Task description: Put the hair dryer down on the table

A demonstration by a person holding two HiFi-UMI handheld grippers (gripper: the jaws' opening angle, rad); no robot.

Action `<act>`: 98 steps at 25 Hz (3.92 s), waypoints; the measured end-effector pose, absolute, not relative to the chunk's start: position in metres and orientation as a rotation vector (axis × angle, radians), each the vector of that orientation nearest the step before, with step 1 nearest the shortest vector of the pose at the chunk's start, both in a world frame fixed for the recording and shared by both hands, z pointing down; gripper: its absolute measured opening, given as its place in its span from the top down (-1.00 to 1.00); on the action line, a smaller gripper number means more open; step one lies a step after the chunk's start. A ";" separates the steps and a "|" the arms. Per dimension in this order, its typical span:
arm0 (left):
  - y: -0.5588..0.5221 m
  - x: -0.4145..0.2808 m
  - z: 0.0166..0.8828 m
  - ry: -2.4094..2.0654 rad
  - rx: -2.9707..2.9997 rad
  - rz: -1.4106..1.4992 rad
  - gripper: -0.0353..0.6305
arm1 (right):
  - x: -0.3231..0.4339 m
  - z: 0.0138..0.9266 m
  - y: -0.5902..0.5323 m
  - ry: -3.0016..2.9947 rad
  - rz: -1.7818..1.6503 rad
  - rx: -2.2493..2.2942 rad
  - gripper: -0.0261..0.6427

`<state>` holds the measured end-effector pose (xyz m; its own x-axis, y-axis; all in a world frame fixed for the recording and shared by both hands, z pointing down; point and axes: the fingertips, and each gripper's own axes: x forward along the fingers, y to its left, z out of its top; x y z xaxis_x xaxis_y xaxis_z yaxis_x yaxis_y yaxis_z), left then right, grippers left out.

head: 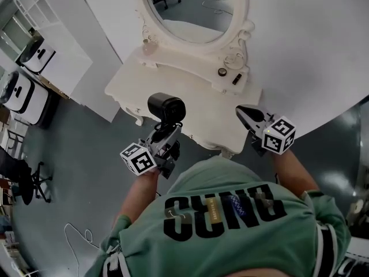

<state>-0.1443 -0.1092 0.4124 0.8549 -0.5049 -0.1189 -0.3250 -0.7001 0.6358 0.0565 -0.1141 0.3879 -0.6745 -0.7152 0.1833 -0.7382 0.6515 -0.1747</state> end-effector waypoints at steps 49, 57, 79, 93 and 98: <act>-0.434 -0.187 0.613 -1.108 2.317 0.371 0.32 | -0.034 0.515 -0.405 -2.728 0.287 0.837 0.94; -0.455 -0.179 0.684 -1.061 2.253 0.569 0.32 | -0.048 0.567 -0.417 -2.699 0.341 0.827 0.94; -0.471 -0.158 0.746 -0.985 2.157 0.899 0.32 | -0.047 0.629 -0.407 -2.676 0.450 0.782 0.94; -0.473 -0.155 0.749 -0.959 2.125 0.957 0.31 | -0.045 0.629 -0.399 -2.678 0.462 0.764 0.94; -0.472 -0.154 0.748 -0.970 2.146 0.980 0.31 | -0.045 0.625 -0.394 -2.682 0.459 0.758 0.94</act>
